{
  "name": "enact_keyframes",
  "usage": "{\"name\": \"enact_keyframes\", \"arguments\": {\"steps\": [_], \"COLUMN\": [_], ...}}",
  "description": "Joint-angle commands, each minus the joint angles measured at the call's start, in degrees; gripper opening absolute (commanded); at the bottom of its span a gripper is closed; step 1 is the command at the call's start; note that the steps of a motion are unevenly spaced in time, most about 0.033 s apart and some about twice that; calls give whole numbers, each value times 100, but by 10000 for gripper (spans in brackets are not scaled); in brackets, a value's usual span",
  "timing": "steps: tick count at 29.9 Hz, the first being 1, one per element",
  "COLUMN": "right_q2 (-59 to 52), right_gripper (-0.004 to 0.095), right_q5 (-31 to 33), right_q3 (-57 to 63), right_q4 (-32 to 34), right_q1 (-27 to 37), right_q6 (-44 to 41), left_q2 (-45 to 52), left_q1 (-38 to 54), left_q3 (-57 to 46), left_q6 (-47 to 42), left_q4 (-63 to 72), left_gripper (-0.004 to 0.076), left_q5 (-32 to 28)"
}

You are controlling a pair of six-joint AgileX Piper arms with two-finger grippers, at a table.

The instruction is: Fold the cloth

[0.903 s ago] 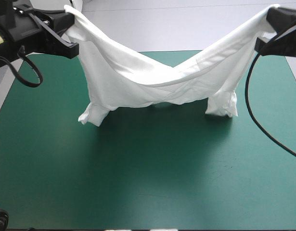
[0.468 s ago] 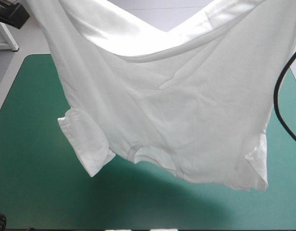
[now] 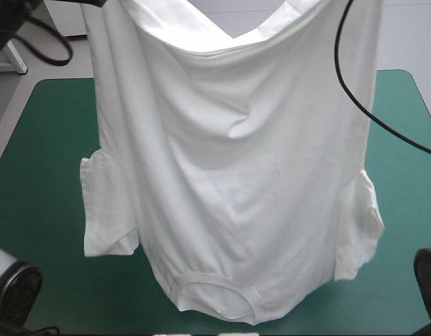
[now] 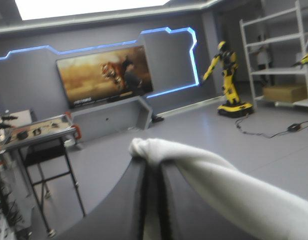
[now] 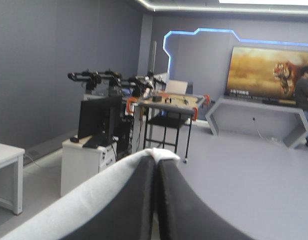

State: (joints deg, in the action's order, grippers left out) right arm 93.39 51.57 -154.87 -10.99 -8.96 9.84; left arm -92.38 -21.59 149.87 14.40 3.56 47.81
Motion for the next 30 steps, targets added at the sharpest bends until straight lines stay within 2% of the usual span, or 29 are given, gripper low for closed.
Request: {"name": "enact_keyframes", "arguments": {"steps": [1, 5, 7, 10, 14, 17, 21, 24, 30], "right_q2": [294, 610, 657, 671, 721, 886, 1345, 1751, 2538], "right_gripper": [-19, -19, -19, -19, -19, -19, -19, -19, -19], "right_q5": [-978, -2025, -2423, -2543, -2376, -1830, -420, 297, 856], "right_q3": [-61, -74, -75, -75, -75, -75, -64, -64, -64], "right_q4": [214, 236, 236, 280, 317, 317, 317, 317, 63], "right_q1": [2, 2, 2, 2, 84, 236, 400, 413, 413], "right_q6": [-19, -19, 2, 134, 36, -375, -894, -984, -1094], "left_q2": [-216, -569, -683, -780, -886, -1024, -1437, -1838, -2638], "left_q1": [-12, -12, 0, 115, 347, 416, 441, 441, 441], "left_q3": [67, 67, 67, 67, 67, 67, 67, 67, 67], "left_q6": [-532, -769, -772, -928, -1193, -1173, -1160, -1229, -1312], "left_q4": [-880, -1386, -1360, -1265, -1152, -1021, -1052, -1052, -1028], "left_gripper": [-9, -9, -9, -9, -9, -9, -9, -9, -9], "left_q5": [-1168, -2387, -2776, -2966, -2950, -2596, -1329, -584, -99]}}
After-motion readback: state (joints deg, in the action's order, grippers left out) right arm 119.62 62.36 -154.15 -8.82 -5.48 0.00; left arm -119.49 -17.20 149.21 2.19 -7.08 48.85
